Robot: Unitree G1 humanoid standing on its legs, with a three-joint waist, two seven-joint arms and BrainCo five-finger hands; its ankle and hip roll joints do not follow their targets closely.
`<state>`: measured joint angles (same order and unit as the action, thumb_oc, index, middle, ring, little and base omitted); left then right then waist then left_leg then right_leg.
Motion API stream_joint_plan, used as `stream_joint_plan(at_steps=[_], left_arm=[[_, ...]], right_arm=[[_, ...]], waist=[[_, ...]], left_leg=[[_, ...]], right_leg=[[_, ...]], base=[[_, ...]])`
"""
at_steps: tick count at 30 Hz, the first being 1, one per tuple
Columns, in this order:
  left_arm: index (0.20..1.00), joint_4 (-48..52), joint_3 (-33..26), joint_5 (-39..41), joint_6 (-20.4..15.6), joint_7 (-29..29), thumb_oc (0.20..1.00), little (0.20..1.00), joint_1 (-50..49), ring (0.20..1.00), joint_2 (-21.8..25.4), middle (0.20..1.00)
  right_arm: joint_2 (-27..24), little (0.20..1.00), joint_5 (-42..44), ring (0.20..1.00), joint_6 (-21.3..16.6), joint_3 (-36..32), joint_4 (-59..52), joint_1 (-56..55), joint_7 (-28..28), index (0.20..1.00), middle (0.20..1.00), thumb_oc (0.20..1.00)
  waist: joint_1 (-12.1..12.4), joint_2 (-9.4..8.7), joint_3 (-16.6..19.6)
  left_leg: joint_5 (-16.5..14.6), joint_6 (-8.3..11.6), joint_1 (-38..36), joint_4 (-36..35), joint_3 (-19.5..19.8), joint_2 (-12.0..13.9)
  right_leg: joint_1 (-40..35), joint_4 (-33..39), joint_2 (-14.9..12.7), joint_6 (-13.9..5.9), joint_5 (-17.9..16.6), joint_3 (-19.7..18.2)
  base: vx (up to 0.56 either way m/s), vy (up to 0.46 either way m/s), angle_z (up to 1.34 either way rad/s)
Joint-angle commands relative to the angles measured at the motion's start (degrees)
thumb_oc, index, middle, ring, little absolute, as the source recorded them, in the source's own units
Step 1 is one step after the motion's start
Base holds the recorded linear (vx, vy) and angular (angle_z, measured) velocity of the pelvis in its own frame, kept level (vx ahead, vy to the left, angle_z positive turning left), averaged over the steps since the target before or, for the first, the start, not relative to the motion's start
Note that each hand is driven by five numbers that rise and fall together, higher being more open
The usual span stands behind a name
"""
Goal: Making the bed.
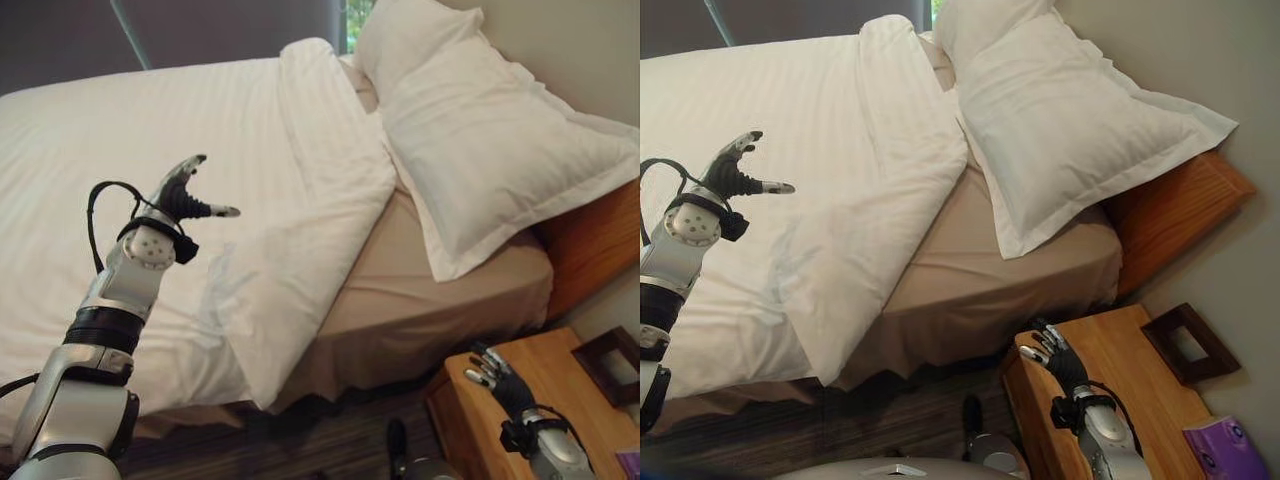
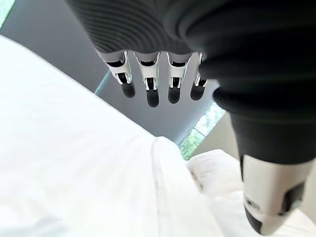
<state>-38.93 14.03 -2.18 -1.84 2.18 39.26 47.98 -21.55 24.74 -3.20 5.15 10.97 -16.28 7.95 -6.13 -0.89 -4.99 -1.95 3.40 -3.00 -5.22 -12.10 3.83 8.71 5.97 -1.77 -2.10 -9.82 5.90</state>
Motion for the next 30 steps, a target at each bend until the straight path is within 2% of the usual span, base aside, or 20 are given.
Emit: stream_joint_plan(at_steps=[1,10,14,16,18,20,21,22,23,27,30], left_arm=[[1.0,-6.7,1.3,3.0,-0.6,2.9,1.0,1.0,9.0,1.0,-0.6,1.0],[1.0,-17.1,3.6,1.6,-0.7,3.6,1.0,1.0,12.0,1.0,-5.9,1.0],[1.0,-23.5,4.9,-1.5,0.1,4.2,1.0,1.0,13.6,1.0,-8.1,1.0],[1.0,-26.7,5.0,-2.7,1.1,4.7,1.0,1.0,14.4,1.0,-9.2,1.0],[1.0,-32.0,4.8,-6.4,3.6,4.5,1.0,1.0,14.6,1.0,-10.3,1.0],[1.0,-32.8,4.9,-7.2,4.2,4.3,1.0,1.0,14.7,1.0,-10.3,1.0],[0.837,-33.0,4.6,-7.8,4.3,3.5,0.837,0.837,14.1,0.837,-10.4,0.837],[0.545,-33.9,3.9,-8.4,4.7,2.9,0.545,0.545,12.9,0.545,-10.4,0.545],[0.2,-34.0,3.2,-8.2,4.8,2.7,0.2,0.2,12.1,0.2,-10.4,0.2],[0.2,-30.1,3.5,-8.2,4.5,1.5,0.2,0.2,11.4,0.2,-11.0,0.2],[0.2,-18.7,4.7,-5.4,2.9,2.4,0.2,0.2,11.8,0.2,-10.9,0.2]], right_arm=[[-1.0,1.0,-0.1,1.0,-3.0,1.2,-4.8,1.2,-0.3,1.0,1.0,1.0],[-2.1,1.0,1.0,1.0,-3.7,3.6,-6.2,2.3,-0.5,1.0,1.0,1.0],[-2.6,1.0,1.8,1.0,-3.9,5.4,-7.0,3.5,-0.3,1.0,1.0,1.0],[-3.0,1.0,2.1,1.0,-4.0,6.1,-7.8,4.1,-0.5,1.0,1.0,1.0],[-3.3,1.0,2.6,1.0,-4.0,6.9,-7.9,4.3,-0.9,1.0,1.0,1.0],[-3.4,1.0,2.4,1.0,-3.7,7.2,-7.8,4.4,-1.2,1.0,1.0,1.0],[-3.3,1.0,2.4,1.0,-3.5,6.9,-8.1,4.1,-1.3,1.0,1.0,1.0],[-3.4,1.0,2.3,1.0,-3.4,7.0,-7.7,3.9,-1.2,1.0,1.0,1.0],[-3.6,1.0,1.9,1.0,-3.3,6.7,-8.0,3.4,-0.9,1.0,1.0,1.0],[-4.6,1.0,1.5,1.0,-3.1,5.7,-8.6,2.7,-0.2,1.0,1.0,1.0],[-4.3,1.0,1.5,1.0,-3.3,5.0,-8.2,3.3,-0.2,1.0,1.0,1.0]], waist=[[-0.4,-1.1,-0.1],[-1.9,-2.22,-2.0],[-2.8,-2.87,-3.2],[-3.3,-3.4,-3.8],[-4.1,-4.26,-4.2],[-4.3,-4.43,-4.2],[-4.3,-4.53,-4.2],[-4.2,-4.67,-4.2],[-4.1,-4.71,-4.2],[-3.7,-4.29,-3.9],[-3.0,-3.48,-3.7]], left_leg=[[5.0,0.8,4.6,0.2,4.0,0.1],[6.2,0.96,9.1,0.2,3.6,0.7],[6.8,1.09,11.8,0.2,3.3,1.0],[7.2,1.14,13.3,0.2,2.9,1.1],[7.4,1.22,14.8,0.2,2.2,1.4],[7.4,1.26,14.7,0.2,1.9,1.5],[7.3,1.28,14.5,0.2,1.6,1.6],[7.0,1.27,13.8,0.2,1.2,1.7],[6.5,1.28,13.0,0.2,1.0,1.8],[5.6,1.23,11.2,0.2,0.4,1.5],[5.6,1.11,10.9,0.2,0.9,1.1]], right_leg=[[-4.6,-1.0,-1.6,-6.74,5.5,-0.2],[0.2,-1.0,-1.3,-6.69,4.0,-1.1],[3.4,-1.0,-1.1,-6.77,3.0,-1.7],[5.1,-1.0,-1.0,-6.8,2.4,-2.2],[7.2,-1.0,-0.7,-6.84,1.9,-3.0],[7.4,-1.0,-0.5,-6.83,1.9,-3.3],[7.3,-1.0,-0.4,-6.79,1.9,-3.7],[6.9,-1.0,-0.3,-6.76,2.0,-4.0],[6.3,-1.0,-0.3,-6.74,2.4,-4.3],[5.1,-1.0,-0.3,-6.66,3.0,-4.9],[4.5,-1.0,-0.7,-6.57,3.2,-4.4]], base=[[-0.05,0.016,-0.08],[-0.05,-0.001,-0.04],[-0.05,-0.004,-0.11],[-0.06,-0.01,-0.07],[-0.02,-0.009,-0.16],[0.02,0.002,-0.12],[0.06,0.016,-0.1],[0.09,0.02,-0.1],[0.08,0.016,-0.14],[0.07,0.023,-0.18],[0.04,0.015,-0.03]])
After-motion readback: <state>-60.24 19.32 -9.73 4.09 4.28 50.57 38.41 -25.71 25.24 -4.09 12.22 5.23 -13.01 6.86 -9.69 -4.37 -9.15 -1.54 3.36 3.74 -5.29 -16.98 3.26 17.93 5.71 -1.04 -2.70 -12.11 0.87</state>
